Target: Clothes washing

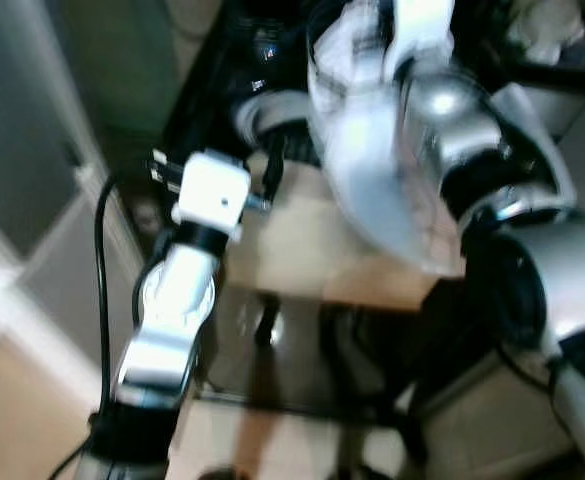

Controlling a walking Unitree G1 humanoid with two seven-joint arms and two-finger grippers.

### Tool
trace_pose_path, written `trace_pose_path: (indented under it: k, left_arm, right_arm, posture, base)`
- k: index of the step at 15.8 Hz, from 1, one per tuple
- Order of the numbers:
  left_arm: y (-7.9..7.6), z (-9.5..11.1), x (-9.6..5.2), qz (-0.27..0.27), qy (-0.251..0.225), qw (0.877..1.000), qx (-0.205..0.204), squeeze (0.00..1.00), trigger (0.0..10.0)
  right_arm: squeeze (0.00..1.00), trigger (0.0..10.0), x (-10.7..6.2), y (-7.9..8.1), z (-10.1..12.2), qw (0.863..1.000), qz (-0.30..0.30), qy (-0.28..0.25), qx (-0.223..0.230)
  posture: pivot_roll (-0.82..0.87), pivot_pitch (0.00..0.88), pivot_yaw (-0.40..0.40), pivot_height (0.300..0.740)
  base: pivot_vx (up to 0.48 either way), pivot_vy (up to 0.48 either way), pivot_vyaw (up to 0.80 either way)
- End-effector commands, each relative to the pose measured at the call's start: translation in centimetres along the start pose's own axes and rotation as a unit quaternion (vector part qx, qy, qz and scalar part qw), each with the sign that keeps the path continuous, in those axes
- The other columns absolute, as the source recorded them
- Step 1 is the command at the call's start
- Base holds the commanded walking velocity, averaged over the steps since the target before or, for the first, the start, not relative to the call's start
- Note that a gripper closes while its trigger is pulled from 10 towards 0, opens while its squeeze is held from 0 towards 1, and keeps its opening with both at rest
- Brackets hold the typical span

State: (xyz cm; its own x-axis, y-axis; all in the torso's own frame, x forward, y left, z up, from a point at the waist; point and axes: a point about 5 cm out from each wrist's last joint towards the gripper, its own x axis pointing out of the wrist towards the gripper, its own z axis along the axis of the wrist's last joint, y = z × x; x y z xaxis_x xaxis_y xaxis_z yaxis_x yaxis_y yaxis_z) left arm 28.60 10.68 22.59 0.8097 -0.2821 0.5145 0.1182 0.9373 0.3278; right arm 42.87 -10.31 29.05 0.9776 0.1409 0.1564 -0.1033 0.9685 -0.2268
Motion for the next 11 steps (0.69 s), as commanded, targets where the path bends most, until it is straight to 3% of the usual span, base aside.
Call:
trace_pose_path:
  k: [1,2,3,6,8,10,11]
  left_arm:
    - [-0.6,0.7,0.0,-0.009,-0.011,1.000,-0.009,0.00,10.0]
    - [-0.5,0.8,0.0,-0.008,-0.014,1.000,-0.011,0.00,10.0]
    - [-0.4,1.0,-0.1,-0.007,-0.015,1.000,-0.012,0.00,10.0]
    - [-0.3,1.1,-0.2,-0.007,-0.015,1.000,-0.014,0.00,10.0]
    - [-0.2,1.0,-0.3,-0.007,-0.011,1.000,-0.012,0.00,10.0]
    - [-0.2,0.9,-0.4,-0.012,-0.008,1.000,-0.010,0.00,10.0]
    - [-0.2,0.9,-0.4,-0.012,-0.006,1.000,-0.008,0.00,10.0]
  right_arm:
    - [1.00,10.0,-0.5,-0.2,-2.8,0.997,-0.003,0.062,0.048]
    - [1.00,10.0,-0.8,-0.2,-3.9,0.994,-0.007,0.084,0.070]
    - [1.00,10.0,-1.2,0.0,-5.5,0.985,-0.014,0.121,0.124]
    - [1.00,10.0,-2.4,0.9,-8.7,0.940,-0.033,0.195,0.277]
    - [1.00,10.0,-1.9,1.5,-7.4,0.915,-0.027,0.184,0.359]
    - [1.00,10.0,-1.2,1.7,-5.3,0.902,-0.015,0.162,0.400]
    - [1.00,10.0,-0.7,1.3,-3.8,0.901,-0.013,0.134,0.411]
  posture:
    - [0.14,0.018,-0.059,0.740]
    - [0.14,0.021,-0.064,0.740]
    - [0.15,0.025,-0.067,0.740]
    - [0.15,0.028,-0.069,0.740]
    - [0.15,0.027,-0.067,0.740]
    - [0.15,0.026,-0.066,0.740]
    - [0.15,0.026,-0.066,0.740]
  base:
    - [0.000,0.000,0.00]
    - [0.000,0.000,0.00]
    - [0.000,0.000,0.00]
    - [0.000,0.000,0.00]
    - [0.000,0.000,0.00]
    - [0.000,0.000,0.00]
    - [0.000,0.000,0.00]
